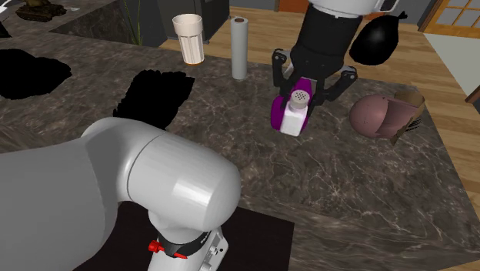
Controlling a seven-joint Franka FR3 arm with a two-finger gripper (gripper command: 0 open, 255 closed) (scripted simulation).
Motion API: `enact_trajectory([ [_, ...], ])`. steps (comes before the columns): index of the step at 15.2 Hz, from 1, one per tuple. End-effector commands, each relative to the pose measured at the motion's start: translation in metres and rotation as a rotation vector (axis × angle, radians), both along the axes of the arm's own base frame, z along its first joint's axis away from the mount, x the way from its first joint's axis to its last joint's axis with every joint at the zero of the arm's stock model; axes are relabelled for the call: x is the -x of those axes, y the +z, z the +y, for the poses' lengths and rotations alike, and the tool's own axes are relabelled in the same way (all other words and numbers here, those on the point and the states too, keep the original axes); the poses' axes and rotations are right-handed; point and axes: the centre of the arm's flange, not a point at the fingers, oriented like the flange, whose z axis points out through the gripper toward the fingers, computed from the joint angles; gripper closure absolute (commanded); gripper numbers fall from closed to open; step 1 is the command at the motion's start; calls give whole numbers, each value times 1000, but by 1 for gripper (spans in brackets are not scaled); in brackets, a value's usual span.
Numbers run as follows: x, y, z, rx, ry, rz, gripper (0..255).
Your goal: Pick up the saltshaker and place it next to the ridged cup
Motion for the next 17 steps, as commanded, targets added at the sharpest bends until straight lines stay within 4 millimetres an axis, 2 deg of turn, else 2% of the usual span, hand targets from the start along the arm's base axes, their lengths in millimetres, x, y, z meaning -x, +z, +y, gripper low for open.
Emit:
enact_trajectory([
  [1, 0, 11, 1, 0, 0, 0, 255],
  [16, 0, 87, 1, 0, 0, 0, 255],
  [17, -9, 87, 11, 0, 0, 0, 255],
])
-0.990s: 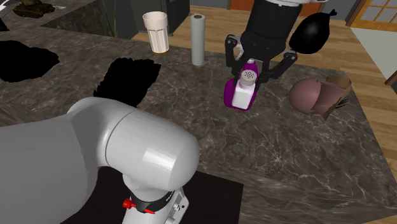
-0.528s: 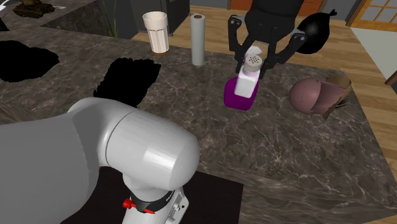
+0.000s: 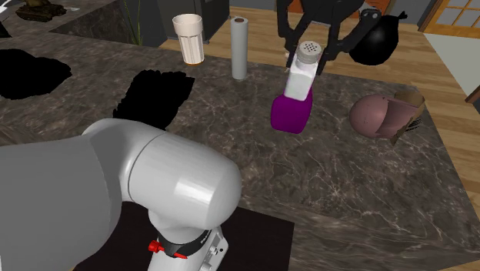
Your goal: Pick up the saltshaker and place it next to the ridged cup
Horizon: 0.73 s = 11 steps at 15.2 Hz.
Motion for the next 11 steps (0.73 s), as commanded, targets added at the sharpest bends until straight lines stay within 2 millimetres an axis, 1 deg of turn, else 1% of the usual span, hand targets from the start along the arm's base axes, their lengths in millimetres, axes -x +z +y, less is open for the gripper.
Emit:
enact_trajectory([
  [1, -13, 1, 16, 0, 0, 0, 255],
  [11, -98, 1, 116, 0, 0, 0, 255],
])
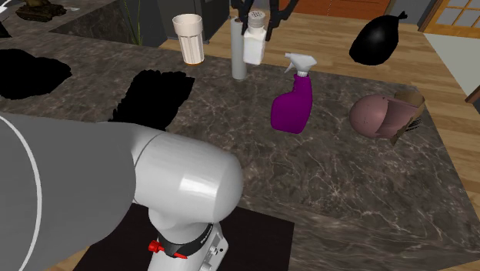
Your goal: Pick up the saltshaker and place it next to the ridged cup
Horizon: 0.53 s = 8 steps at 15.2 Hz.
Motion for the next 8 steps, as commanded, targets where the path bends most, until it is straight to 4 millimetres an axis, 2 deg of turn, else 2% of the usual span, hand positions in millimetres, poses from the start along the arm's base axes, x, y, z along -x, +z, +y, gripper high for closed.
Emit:
enact_trajectory([
  [1, -16, -1, 20, -1, -1, 0, 255],
  [8, -76, -1, 91, -1, -1, 0, 255],
])
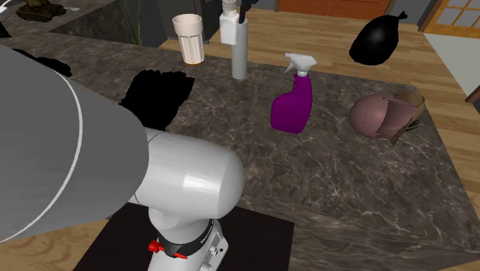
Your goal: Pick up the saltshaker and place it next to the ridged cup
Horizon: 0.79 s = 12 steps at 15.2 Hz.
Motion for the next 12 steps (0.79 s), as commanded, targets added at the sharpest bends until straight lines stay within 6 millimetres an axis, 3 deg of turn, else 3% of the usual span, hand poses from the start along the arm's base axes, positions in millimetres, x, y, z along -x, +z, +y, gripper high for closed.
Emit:
enact_trajectory([
  [1, -16, -2, 23, -1, -1, 0, 255],
  [12, -110, -2, 134, -1, -1, 0, 255],
])
